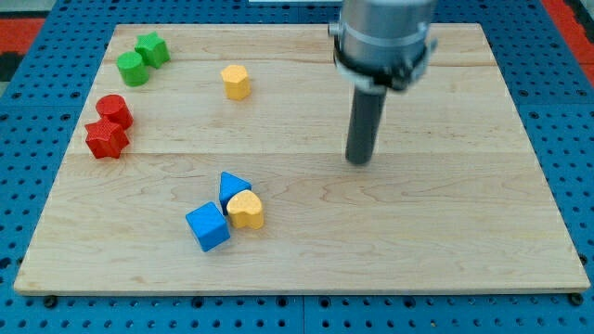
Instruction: Push the yellow hexagon to the right side of the board
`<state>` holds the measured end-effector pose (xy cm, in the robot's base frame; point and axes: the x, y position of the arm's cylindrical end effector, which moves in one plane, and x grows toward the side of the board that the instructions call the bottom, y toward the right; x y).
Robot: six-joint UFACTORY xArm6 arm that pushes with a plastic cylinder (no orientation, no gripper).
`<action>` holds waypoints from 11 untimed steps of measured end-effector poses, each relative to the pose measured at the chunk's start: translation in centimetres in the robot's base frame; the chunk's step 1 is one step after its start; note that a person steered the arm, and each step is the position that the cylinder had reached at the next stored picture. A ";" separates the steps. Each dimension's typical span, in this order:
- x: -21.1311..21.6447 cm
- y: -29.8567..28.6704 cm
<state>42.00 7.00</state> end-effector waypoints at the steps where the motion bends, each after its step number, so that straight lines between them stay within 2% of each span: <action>1: -9.0 -0.8; 3: -12.9 -14.5; 4: -11.7 -20.4; 5: -7.4 -20.2; 6: -6.2 -17.0; 8: -8.6 -12.5; 9: -6.9 -7.8; 11: -7.0 0.9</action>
